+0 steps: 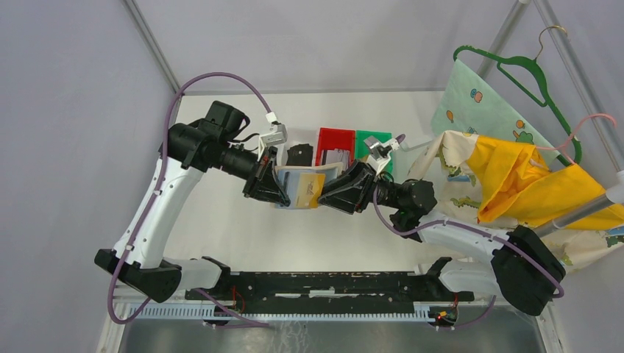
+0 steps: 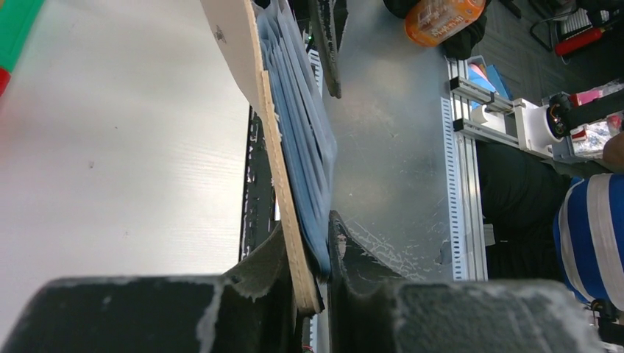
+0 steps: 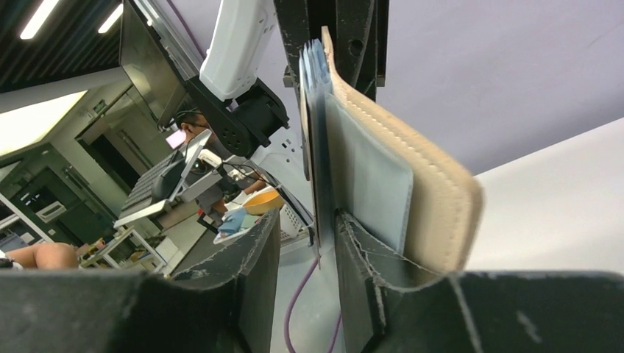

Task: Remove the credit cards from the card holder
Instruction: Remove the credit card from the card holder, then place the credit card in the storage box, then remove the credit card from the card holder.

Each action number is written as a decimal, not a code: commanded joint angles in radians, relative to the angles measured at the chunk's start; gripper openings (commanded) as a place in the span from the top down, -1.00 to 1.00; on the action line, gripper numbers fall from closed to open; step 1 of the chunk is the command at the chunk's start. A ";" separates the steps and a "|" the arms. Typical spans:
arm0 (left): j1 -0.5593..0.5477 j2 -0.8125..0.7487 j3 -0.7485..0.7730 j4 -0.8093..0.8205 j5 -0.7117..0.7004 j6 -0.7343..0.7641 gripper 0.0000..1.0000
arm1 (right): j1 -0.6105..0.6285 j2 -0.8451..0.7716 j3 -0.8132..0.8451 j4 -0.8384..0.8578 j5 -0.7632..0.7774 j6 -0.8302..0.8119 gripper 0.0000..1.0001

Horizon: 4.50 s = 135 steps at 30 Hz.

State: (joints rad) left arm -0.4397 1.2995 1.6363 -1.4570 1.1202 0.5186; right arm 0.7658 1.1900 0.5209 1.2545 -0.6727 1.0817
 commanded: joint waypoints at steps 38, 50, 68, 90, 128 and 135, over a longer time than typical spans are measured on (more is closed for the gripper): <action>0.004 0.011 0.034 0.176 -0.415 -0.163 0.96 | -0.520 -0.042 0.162 -1.146 0.316 -0.644 1.00; 0.006 0.006 0.080 0.147 -0.385 -0.155 0.96 | -0.511 0.226 0.219 -1.076 0.517 -0.661 1.00; 0.005 -0.009 0.079 0.121 -0.311 -0.125 0.97 | -0.466 0.318 0.314 -1.124 0.616 -0.719 0.32; 0.005 -0.028 0.072 0.076 -0.247 -0.063 0.96 | -0.292 -0.213 0.118 -0.593 0.031 -0.293 -0.90; 0.005 0.028 0.084 -0.008 -0.167 -0.058 0.65 | 0.048 -0.056 0.086 -0.302 0.214 -0.203 0.88; 0.005 -0.007 0.087 -0.009 -0.132 -0.031 0.62 | 0.048 -0.070 0.050 -0.293 0.232 -0.192 1.00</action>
State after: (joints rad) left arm -0.4347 1.3380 1.7077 -1.4639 0.9401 0.4648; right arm 0.8188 1.1412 0.5808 0.9047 -0.4839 0.8921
